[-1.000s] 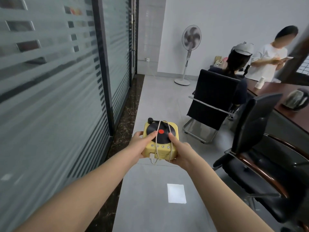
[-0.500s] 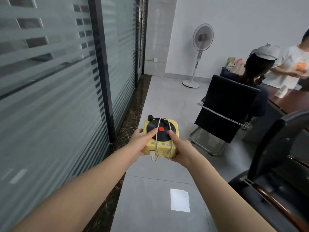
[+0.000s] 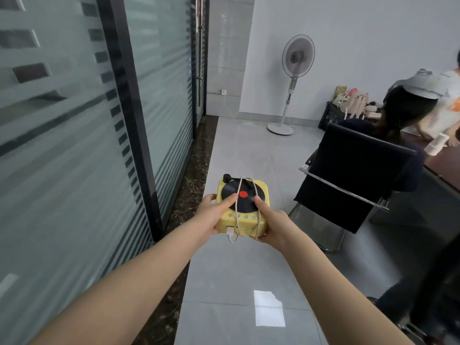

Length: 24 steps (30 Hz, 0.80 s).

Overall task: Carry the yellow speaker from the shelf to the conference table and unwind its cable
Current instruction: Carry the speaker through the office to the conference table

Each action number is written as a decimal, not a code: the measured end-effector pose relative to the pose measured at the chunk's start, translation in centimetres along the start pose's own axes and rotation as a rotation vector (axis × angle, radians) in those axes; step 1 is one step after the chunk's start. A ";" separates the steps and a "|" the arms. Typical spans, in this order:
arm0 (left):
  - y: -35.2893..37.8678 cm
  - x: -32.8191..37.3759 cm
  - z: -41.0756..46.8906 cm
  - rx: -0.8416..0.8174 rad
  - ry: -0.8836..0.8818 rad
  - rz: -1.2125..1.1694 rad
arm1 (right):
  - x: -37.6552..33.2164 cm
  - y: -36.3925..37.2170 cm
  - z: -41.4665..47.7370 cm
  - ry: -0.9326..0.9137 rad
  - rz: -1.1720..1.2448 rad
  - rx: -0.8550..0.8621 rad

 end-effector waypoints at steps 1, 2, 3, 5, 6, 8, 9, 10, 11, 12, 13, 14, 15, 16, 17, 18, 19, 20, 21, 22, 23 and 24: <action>-0.1 1.1 1.9 -0.018 0.001 0.006 | -0.7 0.6 1.9 -0.002 0.006 0.007; -0.2 1.5 2.8 -0.024 0.001 0.006 | -0.9 0.8 2.7 -0.004 0.003 0.015; -0.2 2.2 3.8 -0.032 -0.001 0.002 | -1.5 1.1 3.7 -0.008 0.002 0.017; -0.2 3.4 6.3 -0.038 -0.004 -0.005 | -2.6 1.7 5.9 -0.008 0.007 0.019; -0.2 3.8 7.2 -0.036 -0.007 -0.009 | -3.1 1.9 6.8 -0.004 0.010 0.021; -0.2 4.7 9.3 -0.031 -0.011 -0.014 | -4.0 2.5 8.8 0.001 0.009 0.027; -0.1 5.1 10.2 -0.031 -0.013 -0.012 | -4.3 2.7 9.6 0.000 0.006 0.026; -0.1 5.5 11.1 -0.031 -0.019 -0.010 | -4.6 2.9 10.6 0.000 0.011 0.026; -0.1 6.0 12.2 -0.032 -0.028 -0.008 | -5.0 3.1 11.7 0.004 0.010 0.027; -0.1 6.5 13.4 -0.030 -0.032 -0.005 | -5.4 3.3 12.8 0.007 0.001 0.028; -0.1 6.8 14.4 -0.032 -0.036 -0.008 | -5.8 3.4 13.7 0.012 -0.007 0.027; 0.0 7.3 15.5 -0.034 -0.038 -0.014 | -6.3 3.6 14.9 0.014 -0.008 0.026; 0.2 7.9 16.8 -0.039 -0.036 -0.021 | -6.9 3.7 16.1 0.012 -0.010 0.022; 0.4 8.3 17.8 -0.034 -0.032 -0.020 | -7.4 3.8 17.2 0.006 -0.018 0.022; 0.6 9.0 19.4 -0.030 -0.030 -0.019 | -8.2 3.9 18.9 0.006 -0.022 0.017; 0.8 9.6 20.5 -0.025 -0.028 -0.015 | -8.7 3.9 20.1 0.002 -0.022 0.013; 1.1 10.3 21.7 -0.023 -0.026 -0.016 | -9.4 4.0 21.3 -0.001 -0.020 0.008; 1.5 11.0 23.1 -0.017 -0.020 -0.014 | -10.1 4.0 22.8 -0.005 -0.014 0.004; 1.9 11.9 24.5 -0.011 -0.017 -0.010 | -11.0 4.0 24.3 -0.007 -0.011 -0.001; 2.1 12.6 25.6 -0.006 -0.016 -0.005 | -11.7 3.9 25.3 -0.010 -0.001 -0.005; 2.6 13.5 26.8 -0.004 -0.016 -0.003 | -12.6 3.9 26.6 -0.009 0.002 -0.009; 3.2 14.6 28.2 0.000 -0.010 0.002 | -13.6 3.7 28.1 -0.010 0.006 -0.015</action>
Point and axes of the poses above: each hand's wrist, its own z-axis towards the middle knuckle, its own y-axis out of the palm, x = y × z, the point moved 2 cm from there along z, towards the middle knuckle, and after that the axes turned 6 degrees about -y, right-handed, at the moved point
